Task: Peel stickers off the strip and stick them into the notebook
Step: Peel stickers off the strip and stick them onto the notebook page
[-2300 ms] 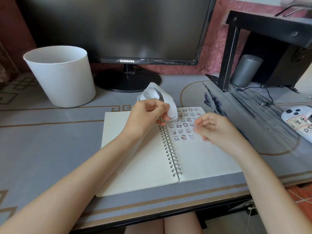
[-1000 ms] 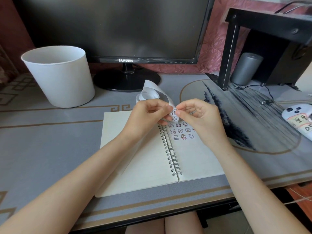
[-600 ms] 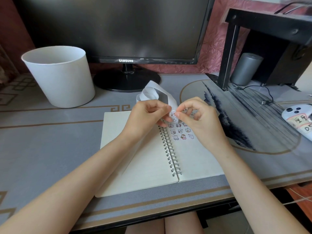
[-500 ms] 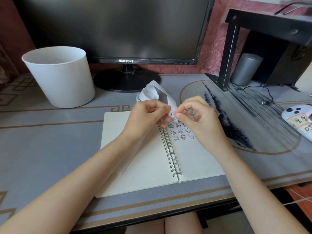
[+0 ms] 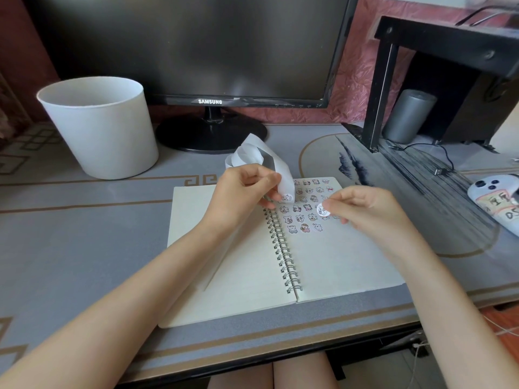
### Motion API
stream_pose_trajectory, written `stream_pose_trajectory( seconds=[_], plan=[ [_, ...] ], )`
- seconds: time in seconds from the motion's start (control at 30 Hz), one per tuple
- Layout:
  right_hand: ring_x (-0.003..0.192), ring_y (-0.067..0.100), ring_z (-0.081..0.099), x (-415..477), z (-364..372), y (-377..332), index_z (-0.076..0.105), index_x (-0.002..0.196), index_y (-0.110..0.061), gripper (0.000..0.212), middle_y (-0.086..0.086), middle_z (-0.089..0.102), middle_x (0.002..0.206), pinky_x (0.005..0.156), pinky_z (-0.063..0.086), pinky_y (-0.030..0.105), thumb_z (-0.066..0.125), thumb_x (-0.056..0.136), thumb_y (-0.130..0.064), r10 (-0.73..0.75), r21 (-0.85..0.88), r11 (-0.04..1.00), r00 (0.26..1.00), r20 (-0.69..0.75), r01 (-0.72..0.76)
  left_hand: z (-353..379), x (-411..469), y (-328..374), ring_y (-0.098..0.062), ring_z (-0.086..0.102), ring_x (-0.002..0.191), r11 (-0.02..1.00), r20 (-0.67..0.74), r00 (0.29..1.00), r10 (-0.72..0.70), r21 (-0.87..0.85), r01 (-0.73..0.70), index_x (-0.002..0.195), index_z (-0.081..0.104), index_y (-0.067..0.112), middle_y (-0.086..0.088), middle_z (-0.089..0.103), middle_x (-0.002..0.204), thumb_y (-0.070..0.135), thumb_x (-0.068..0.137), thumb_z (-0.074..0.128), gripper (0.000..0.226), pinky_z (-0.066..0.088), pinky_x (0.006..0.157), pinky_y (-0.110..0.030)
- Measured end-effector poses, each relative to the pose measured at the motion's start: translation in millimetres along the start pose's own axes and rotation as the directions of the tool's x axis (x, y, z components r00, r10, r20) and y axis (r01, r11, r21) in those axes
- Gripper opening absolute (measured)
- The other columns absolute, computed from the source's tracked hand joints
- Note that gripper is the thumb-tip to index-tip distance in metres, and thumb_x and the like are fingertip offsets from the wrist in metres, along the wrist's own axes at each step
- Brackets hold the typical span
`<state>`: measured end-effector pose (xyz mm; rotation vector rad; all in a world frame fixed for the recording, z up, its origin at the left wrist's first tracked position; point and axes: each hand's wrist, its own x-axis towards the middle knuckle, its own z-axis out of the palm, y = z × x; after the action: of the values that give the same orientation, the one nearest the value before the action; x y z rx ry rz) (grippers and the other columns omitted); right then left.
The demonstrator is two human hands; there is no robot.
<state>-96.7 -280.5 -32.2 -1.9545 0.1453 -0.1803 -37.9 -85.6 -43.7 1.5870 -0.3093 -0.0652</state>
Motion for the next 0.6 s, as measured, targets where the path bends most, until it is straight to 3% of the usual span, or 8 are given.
stream_pose_trajectory(
  seconds=[0.17, 0.6],
  plan=[
    [0.045, -0.007, 0.049, -1.8, -5.5, 9.9, 0.07, 0.079, -0.009, 0.004, 0.0, 0.067, 0.068, 0.048, 0.037, 0.005, 0.074, 0.078, -0.009, 0.099, -0.07, 0.993, 0.995, -0.004, -0.099, -0.3, -0.2, -0.4, -0.007, 0.062, 0.057, 1.0, 0.009, 1.0, 0.0, 0.002, 0.0, 0.082, 0.066, 0.0, -0.002, 0.067, 0.06, 0.007, 0.093, 0.057, 0.017, 0.056, 0.06, -0.021],
    [0.049, -0.007, 0.054, -1.3, -5.4, 13.9, 0.069, 0.075, -0.012, 0.008, -0.001, 0.068, 0.067, 0.05, 0.039, 0.005, 0.075, 0.076, -0.008, 0.114, -0.072, 0.991, 0.993, -0.013, -0.115, 0.4, -0.3, 0.6, -0.008, 0.063, 0.057, 1.0, 0.004, 1.0, -0.007, -0.003, 0.007, 0.079, 0.066, 0.002, -0.001, 0.067, 0.06, 0.007, 0.093, 0.057, 0.017, 0.056, 0.06, -0.021]
  ],
)
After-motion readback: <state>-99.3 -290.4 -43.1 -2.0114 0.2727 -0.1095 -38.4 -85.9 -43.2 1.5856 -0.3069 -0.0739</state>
